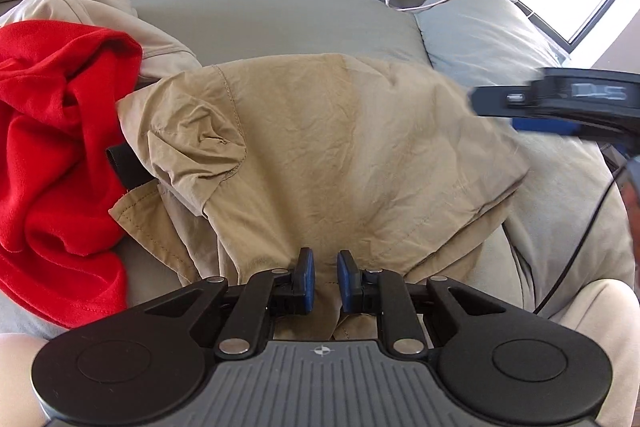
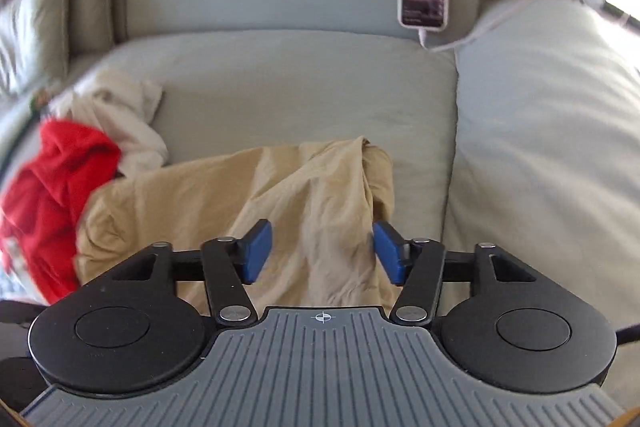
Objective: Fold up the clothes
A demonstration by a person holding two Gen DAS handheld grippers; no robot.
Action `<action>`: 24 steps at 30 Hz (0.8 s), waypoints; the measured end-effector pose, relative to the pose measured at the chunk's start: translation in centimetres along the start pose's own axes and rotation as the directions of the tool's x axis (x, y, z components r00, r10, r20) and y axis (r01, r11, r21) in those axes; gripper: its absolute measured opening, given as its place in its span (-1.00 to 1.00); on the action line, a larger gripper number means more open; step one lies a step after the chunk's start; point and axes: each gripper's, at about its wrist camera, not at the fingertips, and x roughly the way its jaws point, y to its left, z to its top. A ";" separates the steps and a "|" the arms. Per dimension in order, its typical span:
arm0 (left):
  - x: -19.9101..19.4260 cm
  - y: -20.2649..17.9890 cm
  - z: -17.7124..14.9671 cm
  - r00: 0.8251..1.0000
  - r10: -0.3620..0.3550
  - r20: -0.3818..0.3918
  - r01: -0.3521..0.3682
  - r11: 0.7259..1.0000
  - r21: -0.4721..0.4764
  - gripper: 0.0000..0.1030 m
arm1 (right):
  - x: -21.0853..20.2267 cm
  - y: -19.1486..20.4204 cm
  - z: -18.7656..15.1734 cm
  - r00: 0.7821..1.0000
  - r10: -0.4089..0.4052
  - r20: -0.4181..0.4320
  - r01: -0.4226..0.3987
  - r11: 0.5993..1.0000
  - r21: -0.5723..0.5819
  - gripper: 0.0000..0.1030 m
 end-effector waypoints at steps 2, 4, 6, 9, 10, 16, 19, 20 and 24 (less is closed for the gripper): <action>-1.0 -0.5 -0.2 1.000 0.002 0.012 -0.002 0.999 0.033 -0.66 | -2.2 -2.3 -1.2 0.995 0.104 0.005 -0.104 0.984 0.147 0.29; -2.8 -0.8 -0.5 0.999 -0.018 0.036 0.016 0.998 0.063 -0.65 | -4.3 -4.0 -2.6 0.979 0.203 0.012 -0.199 0.945 0.261 0.29; -5.1 -1.0 -0.9 0.996 -0.057 0.065 0.051 0.995 0.090 -0.55 | -6.4 -5.1 -4.2 0.962 0.271 0.041 -0.269 0.904 0.332 0.29; -8.4 -0.8 -1.3 0.992 -0.078 0.100 0.066 0.991 0.120 -0.31 | -8.8 -6.1 -6.6 0.938 0.336 0.087 -0.341 0.844 0.414 0.36; -9.2 -0.6 -1.3 0.990 -0.071 0.119 0.056 0.991 0.125 -0.30 | -9.1 -6.3 -7.3 0.933 0.347 0.093 -0.351 0.828 0.436 0.37; -8.9 1.6 1.3 0.976 0.017 0.215 -0.034 0.997 0.075 -0.52 | -5.7 -5.7 -10.2 0.928 0.369 0.052 -0.338 0.777 0.531 0.37; -6.2 1.9 2.5 0.980 0.010 0.198 -0.032 0.994 0.106 -0.72 | -2.4 -5.7 -11.6 0.918 0.393 0.046 -0.335 0.710 0.619 0.37; -5.4 1.7 2.6 0.982 0.001 0.187 -0.026 0.991 0.133 -0.75 | -1.4 -5.7 -12.0 0.914 0.403 0.041 -0.333 0.689 0.644 0.37; -2.0 1.3 2.0 0.996 0.037 0.081 -0.055 0.971 0.234 -0.84 | 1.3 -5.5 -13.2 0.905 0.424 0.026 -0.320 0.642 0.697 0.32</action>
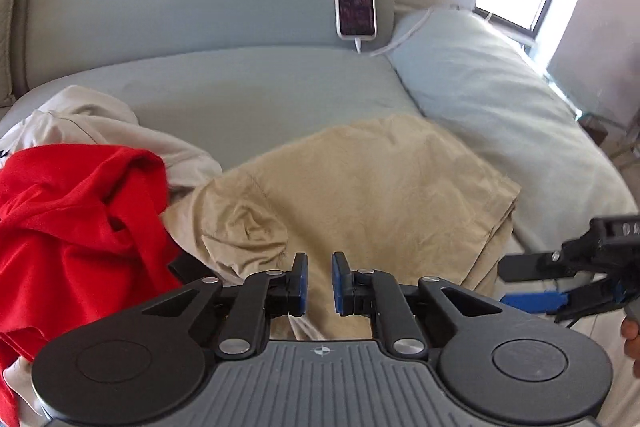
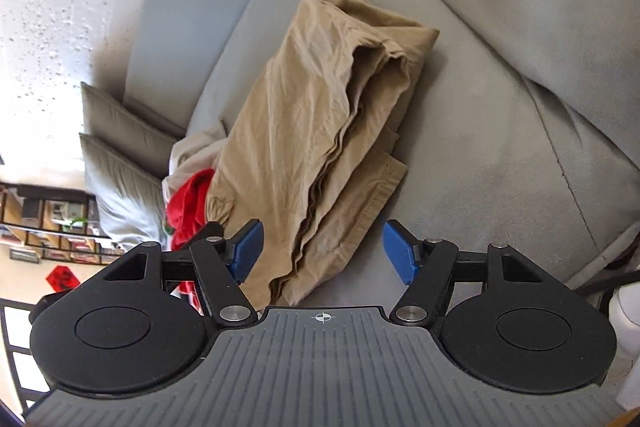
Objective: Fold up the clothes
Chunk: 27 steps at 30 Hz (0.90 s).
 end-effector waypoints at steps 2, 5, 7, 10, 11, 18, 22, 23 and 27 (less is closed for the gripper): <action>0.8 0.8 -0.7 0.999 -0.006 -0.031 0.005 0.999 -0.033 -0.86 | 0.6 -0.7 -0.1 1.000 0.008 0.015 -0.008 1.000 0.019 0.31; 0.8 1.7 -1.0 0.999 -0.034 -0.030 0.031 0.996 -0.089 -0.86 | 1.6 -2.2 -0.1 0.994 0.085 0.065 -0.090 0.992 0.087 0.36; 0.8 1.7 -1.1 0.999 -0.033 -0.027 0.030 0.996 -0.087 -0.86 | 2.5 -2.8 0.3 0.986 0.130 0.106 -0.142 0.983 0.117 0.37; 0.7 1.6 -1.3 0.999 -0.028 -0.017 0.027 0.995 -0.096 -0.86 | 3.7 -1.7 0.9 0.979 0.121 0.165 -0.134 0.989 0.070 0.38; 0.8 1.6 -1.4 0.999 -0.028 -0.015 0.027 0.994 -0.109 -0.86 | 4.1 -1.0 1.0 0.977 0.109 0.181 -0.117 0.993 0.034 0.40; -0.7 0.1 -1.5 1.000 -0.021 -0.001 0.020 0.990 -0.136 -0.84 | 6.5 4.6 1.5 0.983 -0.067 0.172 0.107 0.967 -0.233 -0.67; -4.2 -0.2 -1.7 0.995 -0.066 0.075 0.079 0.980 -0.184 -0.49 | 4.5 6.5 1.6 0.987 -0.046 0.155 0.097 0.937 -0.337 -0.81; -5.3 0.1 -1.7 0.992 -0.078 0.103 0.098 0.974 -0.206 -0.40 | 3.6 7.0 1.6 0.988 -0.040 0.151 0.093 0.928 -0.361 -0.81; -8.1 1.4 -1.4 0.978 -0.115 0.174 0.160 0.949 -0.273 -0.16 | -0.4 5.5 2.3 0.998 -0.044 0.044 0.057 0.930 -0.364 -0.81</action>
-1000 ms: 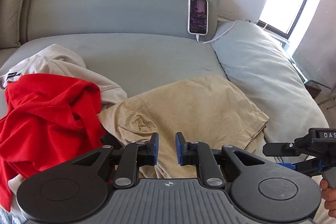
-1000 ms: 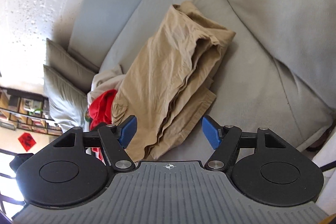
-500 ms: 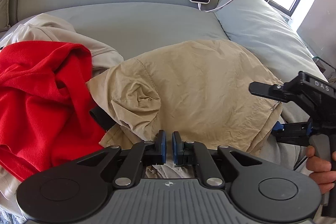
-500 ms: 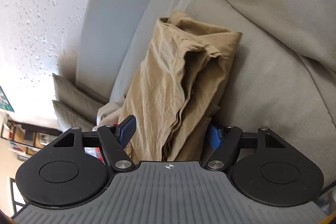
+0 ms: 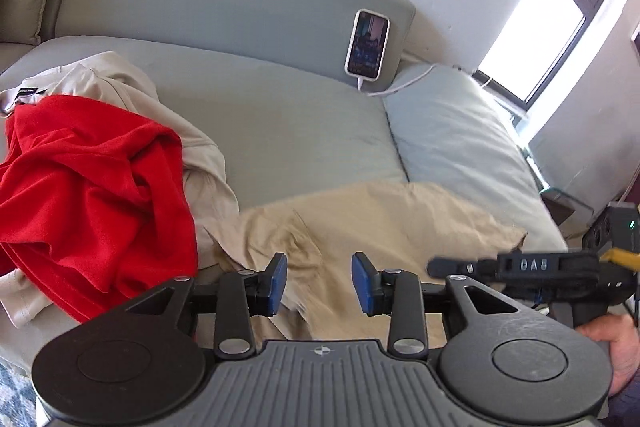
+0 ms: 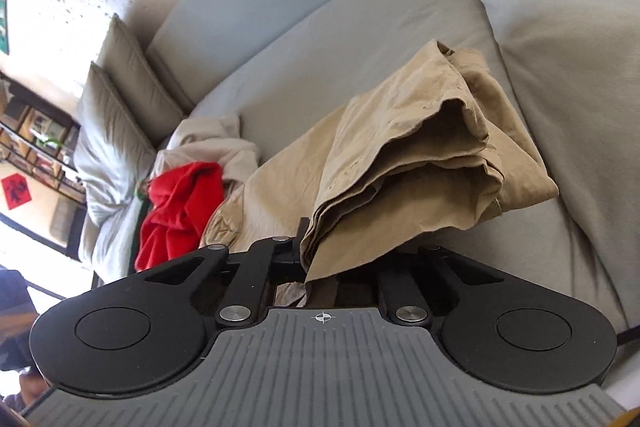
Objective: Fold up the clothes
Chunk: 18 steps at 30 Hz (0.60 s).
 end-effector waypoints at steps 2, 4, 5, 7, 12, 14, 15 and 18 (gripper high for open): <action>-0.1 0.3 0.5 1.000 0.001 0.004 -0.001 1.000 -0.018 0.09 | -1.4 -2.6 -0.2 0.998 -0.018 -0.055 0.020 0.999 0.034 -0.81; 0.9 0.2 0.9 1.000 0.019 0.002 -0.019 1.000 -0.025 0.33 | -2.2 -5.4 -0.2 0.993 -0.057 -0.102 0.065 0.995 0.078 -0.70; 1.8 0.1 1.0 1.000 0.018 -0.010 -0.019 0.999 -0.028 0.37 | -2.5 -6.8 -0.3 0.989 -0.076 -0.127 0.089 0.991 0.099 -0.66; 3.9 -0.2 1.3 0.998 0.005 -0.056 -0.006 1.000 -0.017 0.37 | -2.9 -8.7 -0.5 0.986 -0.081 -0.143 0.102 0.984 0.143 -0.50; 8.0 -3.5 2.4 0.991 -0.057 -0.122 0.071 0.991 0.116 0.55 | -3.2 -8.7 -1.8 0.988 -0.115 -0.099 0.125 0.986 0.107 -0.45; 9.5 -4.7 2.6 0.982 -0.073 -0.173 0.102 0.981 0.166 0.68 | -3.3 -9.0 -2.0 0.989 -0.114 -0.092 0.123 0.986 0.109 -0.45; 10.4 -5.2 2.5 0.974 -0.067 -0.215 0.109 0.976 0.190 0.68 | -3.3 -9.1 -2.1 0.990 -0.110 -0.089 0.120 0.986 0.115 -0.45; 12.9 -6.0 1.2 0.944 0.002 -0.331 0.083 0.966 0.245 0.19 | -3.3 -9.5 -2.1 0.992 -0.102 -0.081 0.112 0.986 0.127 -0.46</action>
